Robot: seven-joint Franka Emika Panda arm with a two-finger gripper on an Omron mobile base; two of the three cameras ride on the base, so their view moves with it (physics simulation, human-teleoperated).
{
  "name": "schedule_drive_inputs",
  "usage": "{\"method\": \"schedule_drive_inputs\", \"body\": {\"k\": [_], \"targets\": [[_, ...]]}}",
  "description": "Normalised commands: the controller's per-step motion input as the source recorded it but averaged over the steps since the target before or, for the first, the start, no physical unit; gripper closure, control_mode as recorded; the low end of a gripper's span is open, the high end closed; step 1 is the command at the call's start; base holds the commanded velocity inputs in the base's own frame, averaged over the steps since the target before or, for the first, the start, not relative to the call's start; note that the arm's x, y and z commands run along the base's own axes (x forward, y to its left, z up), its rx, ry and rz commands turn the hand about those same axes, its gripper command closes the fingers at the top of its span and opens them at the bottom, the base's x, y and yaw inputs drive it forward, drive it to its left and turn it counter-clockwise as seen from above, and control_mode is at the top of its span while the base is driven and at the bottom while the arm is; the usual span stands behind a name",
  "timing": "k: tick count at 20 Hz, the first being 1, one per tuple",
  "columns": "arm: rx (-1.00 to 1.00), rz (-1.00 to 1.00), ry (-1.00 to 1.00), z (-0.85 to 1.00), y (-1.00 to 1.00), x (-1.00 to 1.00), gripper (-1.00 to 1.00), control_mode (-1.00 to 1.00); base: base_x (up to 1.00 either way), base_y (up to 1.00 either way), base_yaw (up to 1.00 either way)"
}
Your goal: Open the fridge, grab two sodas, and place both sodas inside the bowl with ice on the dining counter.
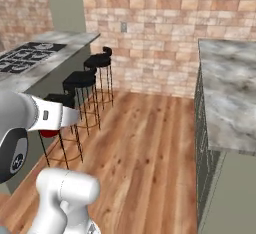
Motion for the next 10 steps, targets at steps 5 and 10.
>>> {"method": "schedule_drive_inputs", "body": {"k": [5, 10], "targets": [[0.0, 0.0, 0.0, 0.0, 0.0, 0.0, 1.0, 1.0, 0.0, -1.0, -0.01], [0.0, 0.0, 0.0, 0.0, 0.0, 0.0, 1.0, 1.0, 0.0, -1.0, -0.01]]}}
